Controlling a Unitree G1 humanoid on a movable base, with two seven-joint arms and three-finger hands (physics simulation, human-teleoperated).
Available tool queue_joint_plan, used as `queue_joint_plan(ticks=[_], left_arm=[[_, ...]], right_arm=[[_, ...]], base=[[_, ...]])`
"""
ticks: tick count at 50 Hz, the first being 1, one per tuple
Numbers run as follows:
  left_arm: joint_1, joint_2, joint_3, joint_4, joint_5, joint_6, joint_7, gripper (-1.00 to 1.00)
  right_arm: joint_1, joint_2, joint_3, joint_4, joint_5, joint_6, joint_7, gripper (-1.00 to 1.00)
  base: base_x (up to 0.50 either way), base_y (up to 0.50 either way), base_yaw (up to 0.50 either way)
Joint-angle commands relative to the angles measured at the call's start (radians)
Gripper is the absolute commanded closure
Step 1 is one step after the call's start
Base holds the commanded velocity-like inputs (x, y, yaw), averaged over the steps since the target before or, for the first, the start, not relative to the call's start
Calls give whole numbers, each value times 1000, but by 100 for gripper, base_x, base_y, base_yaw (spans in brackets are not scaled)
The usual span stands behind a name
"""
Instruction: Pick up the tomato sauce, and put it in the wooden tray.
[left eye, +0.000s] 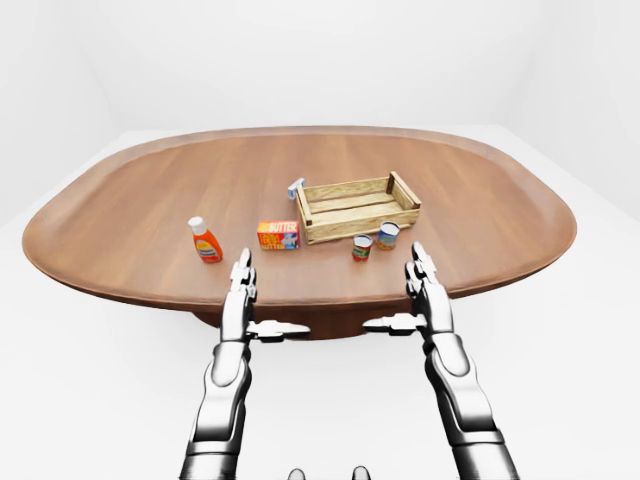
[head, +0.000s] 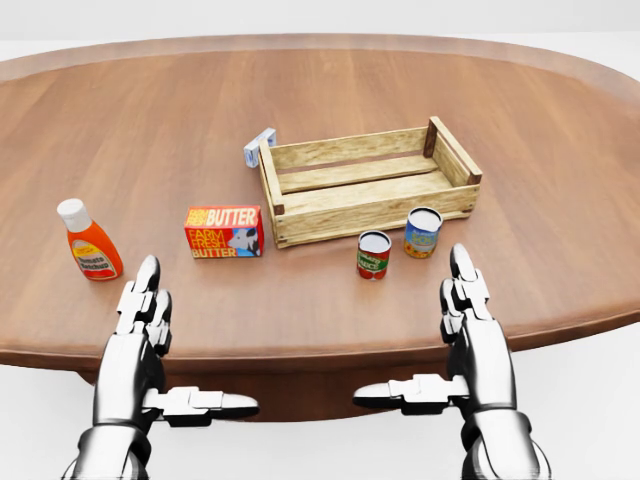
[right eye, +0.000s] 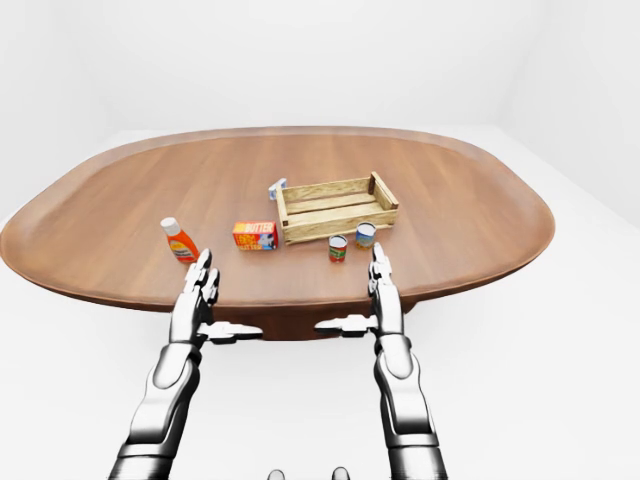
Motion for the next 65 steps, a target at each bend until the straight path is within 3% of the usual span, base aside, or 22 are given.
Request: queue_joint_plan(ticks=[1, 2, 6, 8, 10, 15, 34, 65], left_arm=[[-165, 37, 35, 343, 15, -63, -26, -100], [-168, 42, 34, 361, 33, -63, -15, -100], [-132, 49, 33, 309, 70, -63, -6, -100], [-139, 48, 37, 320, 73, -63, -3, -100], [-139, 49, 31, 329, 103, -63, 11, -100], [-131, 43, 23, 311, 134, -63, 19, -100], [-86, 33, 22, 224, 104, -63, -12, -100], [-88, 33, 22, 229, 106, -63, -9, -100]], right_arm=[[-165, -31, -34, 213, -13, 51, -46, -100], [-153, -32, -19, 196, -32, 34, -40, -100], [-123, -27, 2, 165, -115, 27, -59, -100], [-103, -22, -1, 123, -69, 35, 6, -100], [-94, -24, 2, 95, -70, 65, 28, -100], [-99, -25, -10, 95, -68, 75, 38, -100], [-68, -22, -3, 64, -87, 75, 56, -100], [-69, -22, 4, 78, -113, 75, 58, -100]], base=[[0, 0, 0], [0, 0, 0], [0, 0, 0], [0, 0, 0], [45, 0, 0], [50, 0, 0], [50, 0, 0], [50, 0, 0]])
